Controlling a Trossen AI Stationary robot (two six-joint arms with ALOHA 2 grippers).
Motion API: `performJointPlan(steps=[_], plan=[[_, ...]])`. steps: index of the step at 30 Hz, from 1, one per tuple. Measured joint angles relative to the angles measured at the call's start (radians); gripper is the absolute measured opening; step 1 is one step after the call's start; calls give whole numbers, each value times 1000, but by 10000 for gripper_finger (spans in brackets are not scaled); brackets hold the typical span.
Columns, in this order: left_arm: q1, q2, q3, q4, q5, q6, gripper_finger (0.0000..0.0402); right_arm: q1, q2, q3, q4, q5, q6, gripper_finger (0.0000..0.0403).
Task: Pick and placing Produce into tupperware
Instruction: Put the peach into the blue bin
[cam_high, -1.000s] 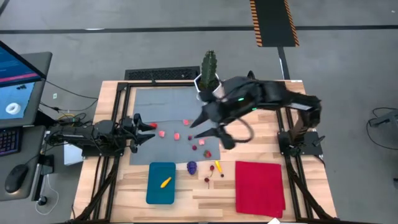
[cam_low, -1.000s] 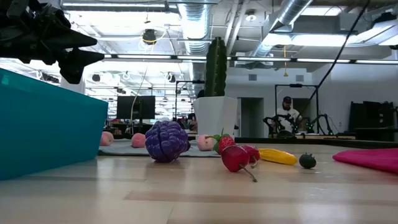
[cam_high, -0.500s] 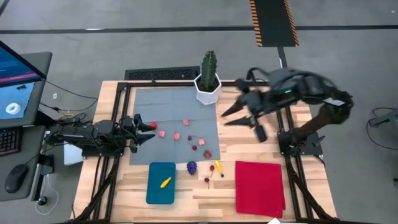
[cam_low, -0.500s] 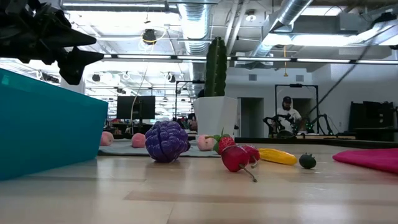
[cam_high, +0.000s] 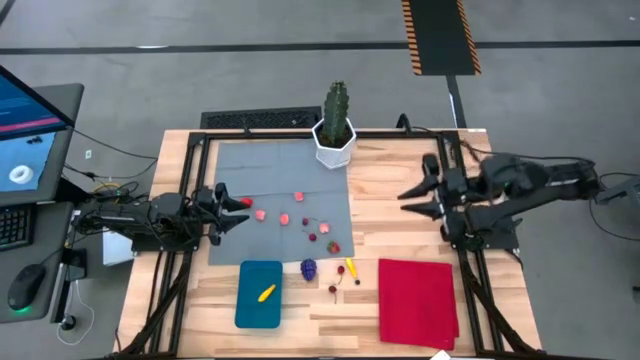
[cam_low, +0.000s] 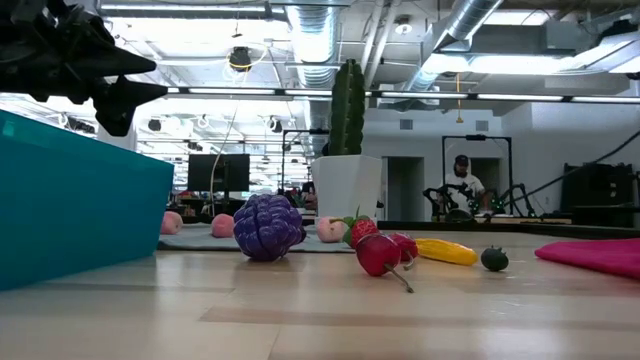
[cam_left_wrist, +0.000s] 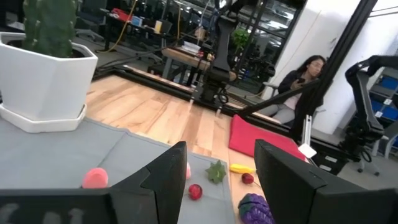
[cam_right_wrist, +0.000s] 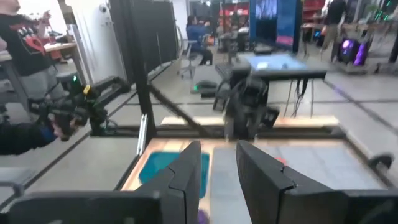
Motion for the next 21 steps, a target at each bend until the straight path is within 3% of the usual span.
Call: performJointPlan(steps=[10,17,21], plan=[[0,25,0,8,-41,0,178,80,-116,-477,514,5,-11,123],[0,101,2,107,-8,55,178,87,-135,-586,555,74,10,123],[0,187,60,42,-58,61,178,101,-117,-644,608,78,28,123]])
